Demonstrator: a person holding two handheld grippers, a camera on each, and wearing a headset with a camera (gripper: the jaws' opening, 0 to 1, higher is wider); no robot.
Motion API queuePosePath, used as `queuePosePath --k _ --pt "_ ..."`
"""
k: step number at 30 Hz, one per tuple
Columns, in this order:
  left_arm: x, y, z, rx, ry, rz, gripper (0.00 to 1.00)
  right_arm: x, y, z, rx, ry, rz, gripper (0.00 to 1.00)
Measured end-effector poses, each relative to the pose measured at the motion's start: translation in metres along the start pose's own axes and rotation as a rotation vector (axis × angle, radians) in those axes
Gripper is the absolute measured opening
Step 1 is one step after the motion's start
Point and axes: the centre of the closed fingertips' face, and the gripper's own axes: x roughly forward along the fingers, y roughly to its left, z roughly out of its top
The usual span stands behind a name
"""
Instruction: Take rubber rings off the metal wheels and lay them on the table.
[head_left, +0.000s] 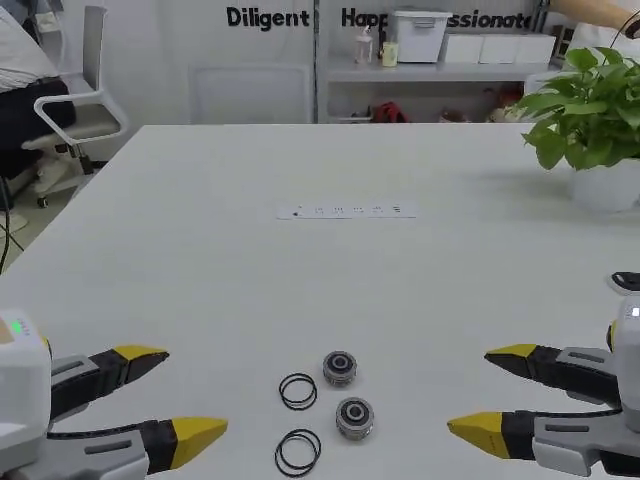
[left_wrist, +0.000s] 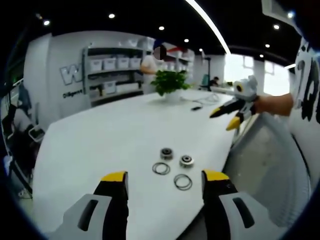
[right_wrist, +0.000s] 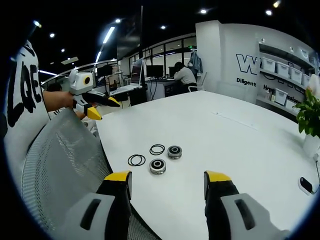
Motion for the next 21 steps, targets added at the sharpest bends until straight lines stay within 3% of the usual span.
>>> queuePosePath --k 6,14,21 --pt "-0.0023 -0.0025 -0.0011 0.042 0.016 0.012 0.6 -0.0003 0.0052 -0.0016 -0.001 0.003 0.008 0.54" --pt "-0.0007 -0.0014 0.005 0.041 0.0 0.019 0.59 0.0008 0.0046 -0.0012 -0.019 0.003 0.016 0.54" --pt "0.0036 -0.0036 -0.0028 0.078 0.033 0.022 0.59 0.0009 0.0033 -0.0007 -0.008 -0.007 0.018 0.53"
